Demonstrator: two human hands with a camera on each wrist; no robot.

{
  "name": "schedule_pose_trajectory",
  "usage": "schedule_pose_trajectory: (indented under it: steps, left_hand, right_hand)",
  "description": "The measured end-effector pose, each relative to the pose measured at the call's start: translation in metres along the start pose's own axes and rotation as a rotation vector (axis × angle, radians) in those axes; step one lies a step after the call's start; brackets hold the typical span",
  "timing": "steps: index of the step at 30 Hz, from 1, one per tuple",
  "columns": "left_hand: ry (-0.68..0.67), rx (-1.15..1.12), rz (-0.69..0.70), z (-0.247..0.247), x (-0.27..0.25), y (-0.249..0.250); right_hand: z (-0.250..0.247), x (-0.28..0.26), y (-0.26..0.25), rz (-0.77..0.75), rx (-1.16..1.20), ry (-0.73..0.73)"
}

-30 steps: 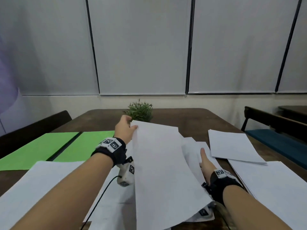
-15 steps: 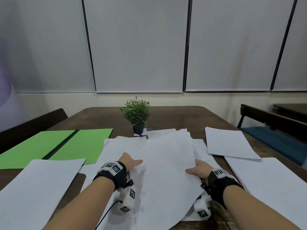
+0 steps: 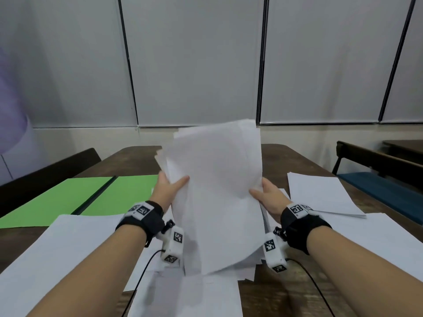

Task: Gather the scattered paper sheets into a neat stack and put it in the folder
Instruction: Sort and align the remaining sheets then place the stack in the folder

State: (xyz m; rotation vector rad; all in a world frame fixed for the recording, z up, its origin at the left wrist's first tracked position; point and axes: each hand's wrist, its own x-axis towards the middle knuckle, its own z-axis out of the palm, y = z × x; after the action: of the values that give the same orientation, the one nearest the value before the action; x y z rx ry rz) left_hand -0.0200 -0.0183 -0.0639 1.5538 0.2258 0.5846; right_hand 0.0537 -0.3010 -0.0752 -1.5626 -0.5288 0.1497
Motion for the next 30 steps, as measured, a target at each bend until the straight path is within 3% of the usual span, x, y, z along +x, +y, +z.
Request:
schedule_pose_trajectory:
  steps: [5,11,14,19,25,30]
  left_hand:
    - [0.133,0.021,0.393,0.006,-0.001,0.073]
    - [0.144,0.24,0.572,0.02,-0.002,0.084]
    - [0.1,0.257,0.558,0.021,-0.003,0.056]
    - [0.046,0.26,0.391,0.016,-0.005,0.012]
    - [0.13,0.105,0.471,0.017,-0.006,0.02]
    - [0.068,0.202,0.242,0.014,-0.007,-0.011]
  right_hand:
    - [0.02,0.011,-0.041,-0.152,-0.001,0.063]
    - [0.049,0.022,-0.055,-0.153,-0.062,0.073]
    - [0.06,0.016,-0.043,-0.083,-0.089,0.096]
    - [0.066,0.013,-0.016,-0.006,-0.154,0.13]
    - [0.059,0.02,-0.02,-0.107,0.044,0.26]
    - [0.061,0.015,0.012,0.04,-0.106,0.189]
